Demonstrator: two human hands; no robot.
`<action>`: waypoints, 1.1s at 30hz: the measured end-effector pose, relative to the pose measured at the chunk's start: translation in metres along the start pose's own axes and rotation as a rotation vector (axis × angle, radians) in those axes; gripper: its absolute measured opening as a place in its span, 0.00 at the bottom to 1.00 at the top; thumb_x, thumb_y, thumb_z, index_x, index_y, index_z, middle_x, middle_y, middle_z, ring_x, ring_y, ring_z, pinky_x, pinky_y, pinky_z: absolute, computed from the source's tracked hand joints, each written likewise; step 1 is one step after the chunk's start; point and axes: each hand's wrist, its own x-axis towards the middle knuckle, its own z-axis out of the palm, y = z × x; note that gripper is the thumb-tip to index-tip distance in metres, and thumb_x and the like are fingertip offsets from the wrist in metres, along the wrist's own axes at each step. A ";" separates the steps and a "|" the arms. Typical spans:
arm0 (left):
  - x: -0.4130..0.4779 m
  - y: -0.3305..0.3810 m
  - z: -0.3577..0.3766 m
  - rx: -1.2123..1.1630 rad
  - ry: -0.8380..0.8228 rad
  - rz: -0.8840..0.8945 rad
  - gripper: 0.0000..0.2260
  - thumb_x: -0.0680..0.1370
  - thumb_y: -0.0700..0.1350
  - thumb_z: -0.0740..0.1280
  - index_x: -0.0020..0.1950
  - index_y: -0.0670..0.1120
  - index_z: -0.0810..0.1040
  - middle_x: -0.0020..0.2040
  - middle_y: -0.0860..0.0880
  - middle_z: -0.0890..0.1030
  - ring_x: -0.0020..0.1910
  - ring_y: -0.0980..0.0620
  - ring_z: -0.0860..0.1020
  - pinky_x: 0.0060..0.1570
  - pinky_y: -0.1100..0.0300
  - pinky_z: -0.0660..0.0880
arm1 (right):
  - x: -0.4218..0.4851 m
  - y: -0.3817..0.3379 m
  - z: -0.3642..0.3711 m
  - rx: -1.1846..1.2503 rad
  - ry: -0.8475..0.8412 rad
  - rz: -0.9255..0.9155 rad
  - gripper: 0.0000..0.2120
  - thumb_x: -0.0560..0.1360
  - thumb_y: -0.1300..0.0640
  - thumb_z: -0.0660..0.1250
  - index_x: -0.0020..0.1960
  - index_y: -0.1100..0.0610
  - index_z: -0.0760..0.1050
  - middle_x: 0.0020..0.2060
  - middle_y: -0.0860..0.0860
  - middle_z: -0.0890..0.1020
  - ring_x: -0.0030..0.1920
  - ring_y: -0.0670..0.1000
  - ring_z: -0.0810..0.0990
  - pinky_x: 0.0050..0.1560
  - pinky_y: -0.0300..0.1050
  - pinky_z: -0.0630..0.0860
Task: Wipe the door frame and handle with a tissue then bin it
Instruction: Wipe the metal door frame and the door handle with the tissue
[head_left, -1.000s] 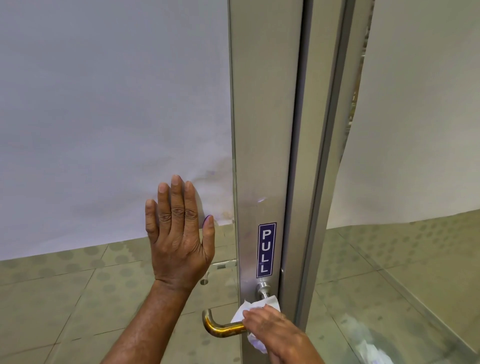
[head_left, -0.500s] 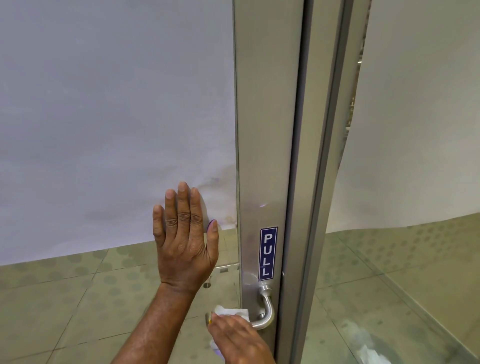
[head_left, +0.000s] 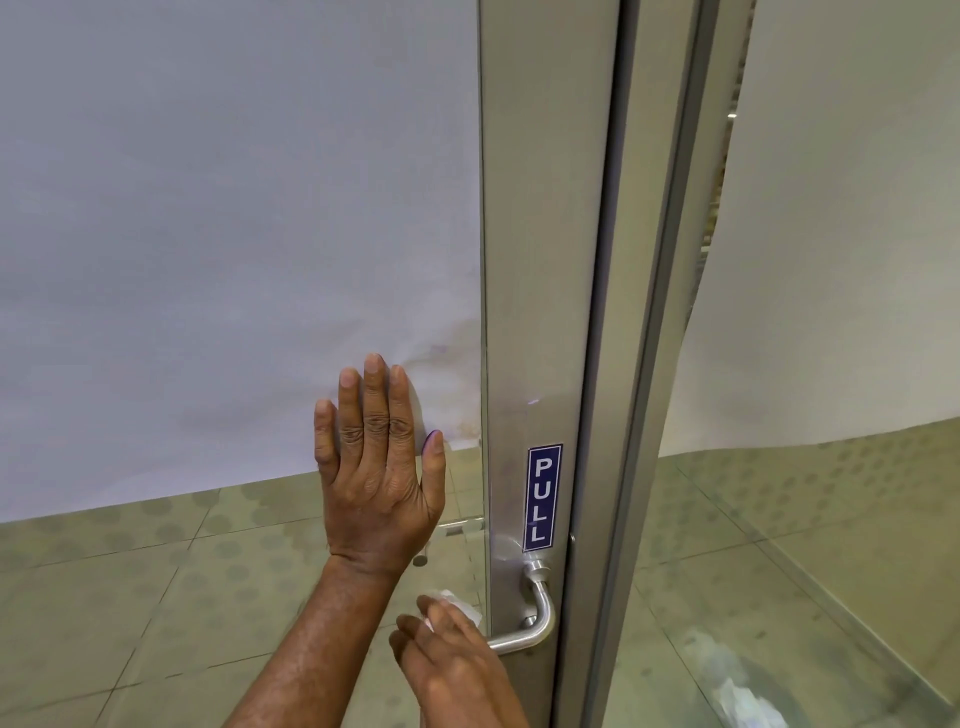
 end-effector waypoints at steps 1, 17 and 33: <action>0.000 0.000 0.000 -0.001 0.000 0.001 0.29 0.87 0.53 0.52 0.84 0.43 0.46 0.86 0.48 0.40 0.85 0.48 0.42 0.84 0.48 0.42 | -0.001 -0.001 -0.001 -0.009 -0.003 -0.029 0.16 0.59 0.39 0.81 0.45 0.40 0.85 0.48 0.35 0.85 0.57 0.40 0.83 0.59 0.34 0.77; 0.001 -0.003 -0.021 -0.080 -0.128 0.002 0.28 0.87 0.49 0.52 0.85 0.42 0.49 0.85 0.45 0.49 0.85 0.47 0.46 0.84 0.47 0.43 | -0.068 0.033 -0.029 -0.079 0.046 -0.214 0.15 0.68 0.51 0.79 0.54 0.46 0.84 0.58 0.42 0.85 0.66 0.44 0.78 0.67 0.38 0.73; -0.045 0.010 -0.123 -0.406 -0.347 -0.071 0.24 0.84 0.44 0.57 0.82 0.43 0.64 0.84 0.46 0.61 0.84 0.48 0.56 0.84 0.51 0.52 | -0.097 0.077 -0.053 0.601 0.188 0.770 0.25 0.77 0.71 0.60 0.40 0.44 0.83 0.40 0.41 0.87 0.42 0.43 0.85 0.43 0.34 0.79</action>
